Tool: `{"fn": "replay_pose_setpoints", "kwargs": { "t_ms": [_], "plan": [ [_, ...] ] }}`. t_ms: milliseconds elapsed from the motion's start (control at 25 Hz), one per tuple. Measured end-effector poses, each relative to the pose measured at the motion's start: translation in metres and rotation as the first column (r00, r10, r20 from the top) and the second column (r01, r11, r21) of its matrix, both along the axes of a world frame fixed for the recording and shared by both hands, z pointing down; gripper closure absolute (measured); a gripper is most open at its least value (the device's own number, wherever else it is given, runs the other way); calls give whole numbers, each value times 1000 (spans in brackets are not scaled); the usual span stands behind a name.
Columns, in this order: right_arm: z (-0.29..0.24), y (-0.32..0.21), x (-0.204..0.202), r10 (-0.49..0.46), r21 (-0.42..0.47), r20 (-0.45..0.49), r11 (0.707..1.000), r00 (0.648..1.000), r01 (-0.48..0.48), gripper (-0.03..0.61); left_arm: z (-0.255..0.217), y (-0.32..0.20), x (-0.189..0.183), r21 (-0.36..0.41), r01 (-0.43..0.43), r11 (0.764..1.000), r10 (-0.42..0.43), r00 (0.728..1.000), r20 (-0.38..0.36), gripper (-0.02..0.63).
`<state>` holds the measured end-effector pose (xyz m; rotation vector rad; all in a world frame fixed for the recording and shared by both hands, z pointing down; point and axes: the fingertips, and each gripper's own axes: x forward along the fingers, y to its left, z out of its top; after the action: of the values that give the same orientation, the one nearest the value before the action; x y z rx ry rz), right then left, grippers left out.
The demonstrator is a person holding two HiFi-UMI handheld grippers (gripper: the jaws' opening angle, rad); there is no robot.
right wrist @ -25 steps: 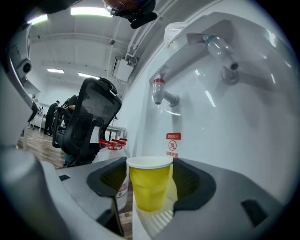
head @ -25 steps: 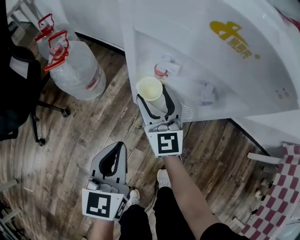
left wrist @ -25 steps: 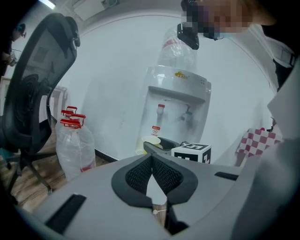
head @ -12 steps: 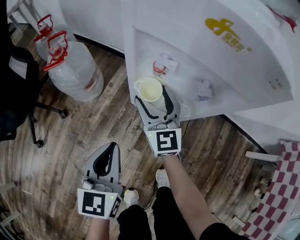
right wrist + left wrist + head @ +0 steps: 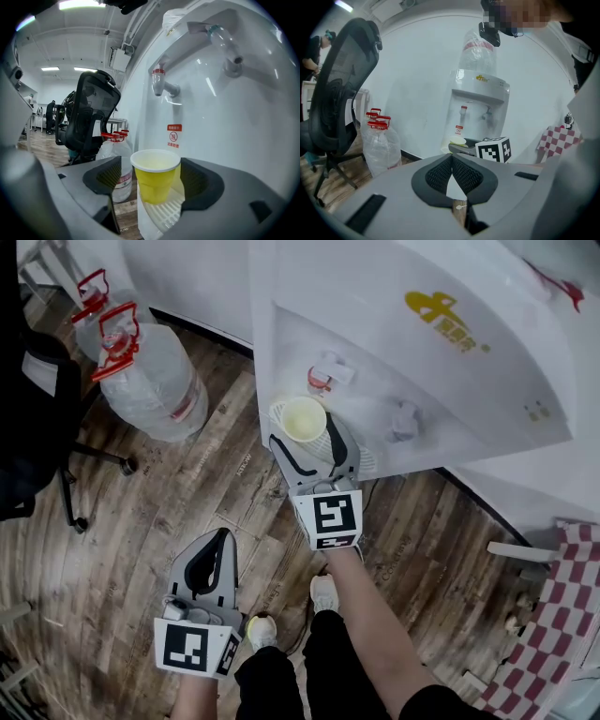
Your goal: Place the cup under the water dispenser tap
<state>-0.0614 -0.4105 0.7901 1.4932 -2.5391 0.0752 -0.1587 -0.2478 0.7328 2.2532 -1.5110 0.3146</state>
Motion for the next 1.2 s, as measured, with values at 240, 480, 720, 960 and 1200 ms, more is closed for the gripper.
{"fn": "replay_pose_setpoints", "kwargs": {
  "t_ms": [240, 480, 720, 960, 1200],
  "plan": [
    [2, 7, 12, 29, -61, -16, 998, 999, -30, 199, -13, 4, -4, -13, 4, 1000, -4, 1000, 6, 600],
    [-17, 44, 24, 15, -148, -58, 989, 998, -23, 201, -52, 14, -6, -26, -3, 1000, 3, 1000, 16, 600],
    [-64, 99, 36, -13, -236, -78, 972, 997, -6, 213, -124, 27, -3, -11, -19, 1000, 19, 1000, 10, 600],
    [-142, 146, 49, 10, -275, -52, 961, 999, -24, 410, -197, 57, 7, 0, -95, 995, 95, 995, -20, 600],
    [-230, 198, 55, 35, -296, -14, 955, 999, -37, 525, -252, 103, 5, -16, -144, 989, 144, 989, 20, 600]
  ]
}}
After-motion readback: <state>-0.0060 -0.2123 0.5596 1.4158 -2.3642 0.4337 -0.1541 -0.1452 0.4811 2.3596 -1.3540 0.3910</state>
